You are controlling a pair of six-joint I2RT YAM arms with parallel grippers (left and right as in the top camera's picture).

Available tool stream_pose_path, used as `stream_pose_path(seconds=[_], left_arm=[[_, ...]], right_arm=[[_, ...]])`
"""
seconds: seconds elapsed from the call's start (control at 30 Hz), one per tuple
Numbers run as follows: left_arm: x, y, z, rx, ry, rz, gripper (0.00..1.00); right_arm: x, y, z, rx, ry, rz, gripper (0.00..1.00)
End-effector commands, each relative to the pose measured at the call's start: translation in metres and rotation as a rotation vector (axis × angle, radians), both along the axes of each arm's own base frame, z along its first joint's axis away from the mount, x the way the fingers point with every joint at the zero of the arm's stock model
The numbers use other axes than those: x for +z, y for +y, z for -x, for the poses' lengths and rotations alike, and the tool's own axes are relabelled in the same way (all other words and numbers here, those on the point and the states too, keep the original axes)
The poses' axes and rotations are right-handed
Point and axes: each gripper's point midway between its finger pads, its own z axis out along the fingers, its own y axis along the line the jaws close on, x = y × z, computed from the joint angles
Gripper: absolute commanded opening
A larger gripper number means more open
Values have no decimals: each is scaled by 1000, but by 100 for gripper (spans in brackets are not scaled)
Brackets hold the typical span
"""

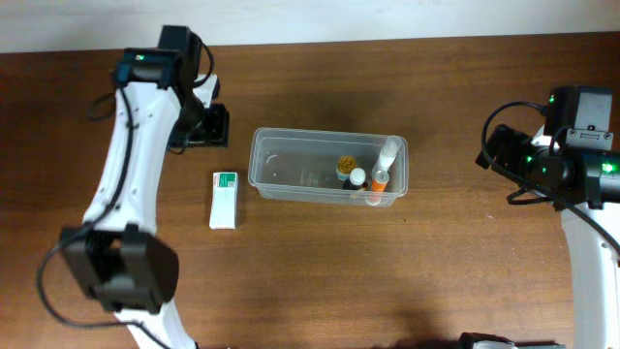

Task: Pack container
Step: 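Move the left gripper back toward the Panadol box, then grasp the white-and-green Panadol box with the left gripper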

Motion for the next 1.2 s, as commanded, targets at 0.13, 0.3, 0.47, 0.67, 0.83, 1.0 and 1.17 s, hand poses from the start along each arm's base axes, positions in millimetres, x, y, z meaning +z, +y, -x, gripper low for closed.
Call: stream_pose_path(seconds=[0.13,0.3,0.47,0.67,0.83,1.0,1.17], left_arm=[[-64,3,16,14,111,-25,69],[-121,2,40,26,194,2,70],[-144,4,52,25,220,-2,69],[-161,4,55,24,209,-2,69],[-173,5,59,25,205,-3,63],[-171,5,53,28,183,-1,43],[-145,8,41,28,164,-19,38]], right_arm=[[3,-1,-1,-9,-8,0,99],[3,-1,-1,-9,-8,0,98],[3,-1,-1,-9,-8,0,98],[3,-1,-1,-9,-8,0,98],[3,-1,-1,-9,-8,0,98],[3,-1,-1,-9,-8,0,98],[3,-1,-1,-9,-8,0,98]])
